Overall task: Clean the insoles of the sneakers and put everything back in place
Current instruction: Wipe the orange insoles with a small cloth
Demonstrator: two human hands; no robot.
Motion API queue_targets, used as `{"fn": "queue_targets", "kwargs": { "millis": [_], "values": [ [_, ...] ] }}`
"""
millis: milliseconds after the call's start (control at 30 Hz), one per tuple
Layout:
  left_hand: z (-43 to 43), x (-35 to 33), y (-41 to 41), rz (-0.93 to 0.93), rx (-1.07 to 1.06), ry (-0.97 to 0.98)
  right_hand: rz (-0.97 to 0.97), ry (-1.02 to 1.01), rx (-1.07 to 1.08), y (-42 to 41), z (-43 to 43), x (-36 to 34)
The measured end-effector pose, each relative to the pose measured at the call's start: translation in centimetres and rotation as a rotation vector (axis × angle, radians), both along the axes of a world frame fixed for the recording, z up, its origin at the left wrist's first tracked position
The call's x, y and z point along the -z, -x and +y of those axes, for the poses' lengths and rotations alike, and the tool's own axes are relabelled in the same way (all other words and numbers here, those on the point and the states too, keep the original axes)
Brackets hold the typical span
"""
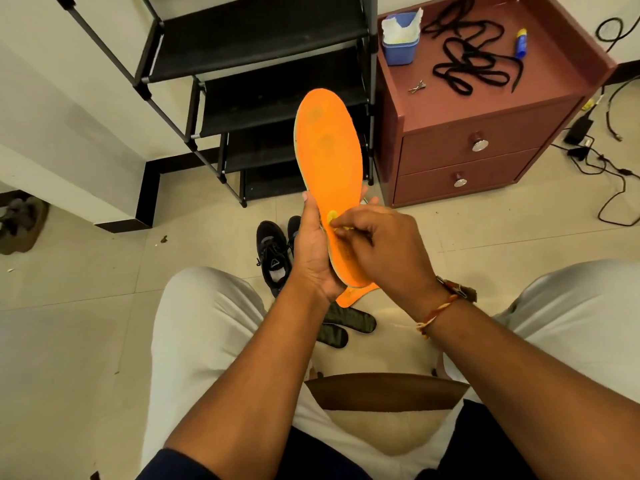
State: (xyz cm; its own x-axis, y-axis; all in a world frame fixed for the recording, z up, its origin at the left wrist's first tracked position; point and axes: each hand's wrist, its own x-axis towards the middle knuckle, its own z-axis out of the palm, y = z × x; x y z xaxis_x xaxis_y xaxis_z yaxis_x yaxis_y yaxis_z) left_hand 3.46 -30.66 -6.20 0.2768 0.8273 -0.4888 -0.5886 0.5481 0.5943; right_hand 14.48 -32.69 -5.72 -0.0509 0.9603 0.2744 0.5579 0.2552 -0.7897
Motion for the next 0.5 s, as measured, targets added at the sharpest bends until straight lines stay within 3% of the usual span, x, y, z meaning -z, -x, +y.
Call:
{"fn": "queue_targets", "kwargs": {
  "millis": [100, 200, 367, 500],
  "values": [
    [1.0, -0.1, 1.2, 0.052, -0.083, -0.040, 0.111, 0.067, -0.136, 0.5, -0.6, -0.6],
    [1.6, -0.2, 1.8, 0.049, -0.144, -0.069, 0.086, 0.042, -0.217, 0.3, -0.7, -0.9],
    [1.4, -0.2, 1.0, 0.086, -0.147, -0.061, -0.101, -0.050, -0.085, -0.5, 0.5, -0.2],
    [2.0, -0.4, 1.6, 0.085, -0.200, -0.068, -0.011, 0.003, -0.100, -0.2, -0.3, -0.4]
  ]
}}
